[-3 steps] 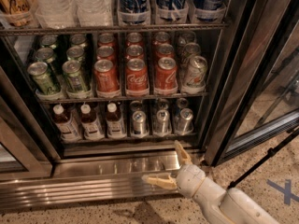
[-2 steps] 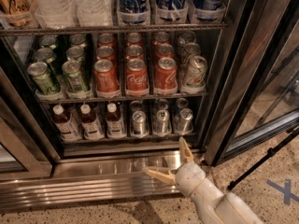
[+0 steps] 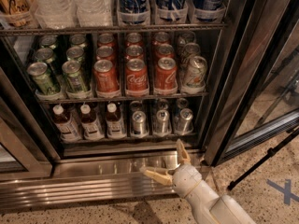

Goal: Pick redbull can from bottom shelf of fridge

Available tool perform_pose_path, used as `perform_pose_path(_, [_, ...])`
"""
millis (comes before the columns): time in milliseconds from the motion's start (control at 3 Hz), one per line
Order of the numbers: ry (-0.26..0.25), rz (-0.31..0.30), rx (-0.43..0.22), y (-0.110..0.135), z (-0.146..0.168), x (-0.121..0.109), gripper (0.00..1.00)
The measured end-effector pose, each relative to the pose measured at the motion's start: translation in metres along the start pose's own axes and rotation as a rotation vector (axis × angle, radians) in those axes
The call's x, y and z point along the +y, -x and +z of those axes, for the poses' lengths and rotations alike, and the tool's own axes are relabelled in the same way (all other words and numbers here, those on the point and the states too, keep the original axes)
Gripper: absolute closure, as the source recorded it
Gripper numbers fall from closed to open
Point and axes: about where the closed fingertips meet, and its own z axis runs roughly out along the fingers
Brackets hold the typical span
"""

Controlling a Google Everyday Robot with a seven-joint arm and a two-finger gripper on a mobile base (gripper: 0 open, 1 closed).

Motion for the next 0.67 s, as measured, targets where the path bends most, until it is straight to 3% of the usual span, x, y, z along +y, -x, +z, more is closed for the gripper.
perform_pose_path(667, [-0.079, -0.053, 0.002, 0.0065, 0.0058, -0.0126, 0.00])
